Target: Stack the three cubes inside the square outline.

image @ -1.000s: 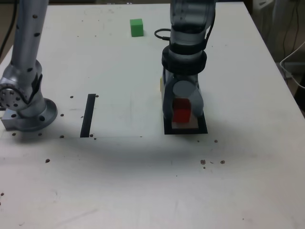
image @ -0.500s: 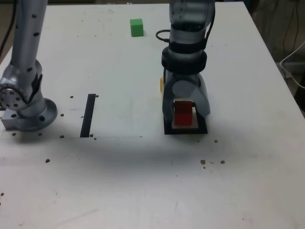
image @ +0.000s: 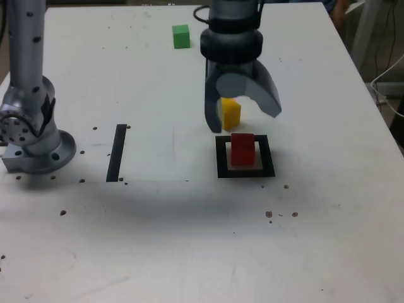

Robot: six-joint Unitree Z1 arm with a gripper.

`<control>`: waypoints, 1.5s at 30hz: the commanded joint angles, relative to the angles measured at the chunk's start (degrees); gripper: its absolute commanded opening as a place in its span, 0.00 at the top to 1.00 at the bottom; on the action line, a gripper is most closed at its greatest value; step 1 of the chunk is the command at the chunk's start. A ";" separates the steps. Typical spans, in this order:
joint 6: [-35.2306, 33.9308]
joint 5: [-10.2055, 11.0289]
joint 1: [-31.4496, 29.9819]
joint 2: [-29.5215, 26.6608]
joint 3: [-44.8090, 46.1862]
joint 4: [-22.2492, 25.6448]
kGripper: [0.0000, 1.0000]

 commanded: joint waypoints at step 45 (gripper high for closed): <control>-5.89 -0.71 15.02 9.98 -0.77 -0.68 0.33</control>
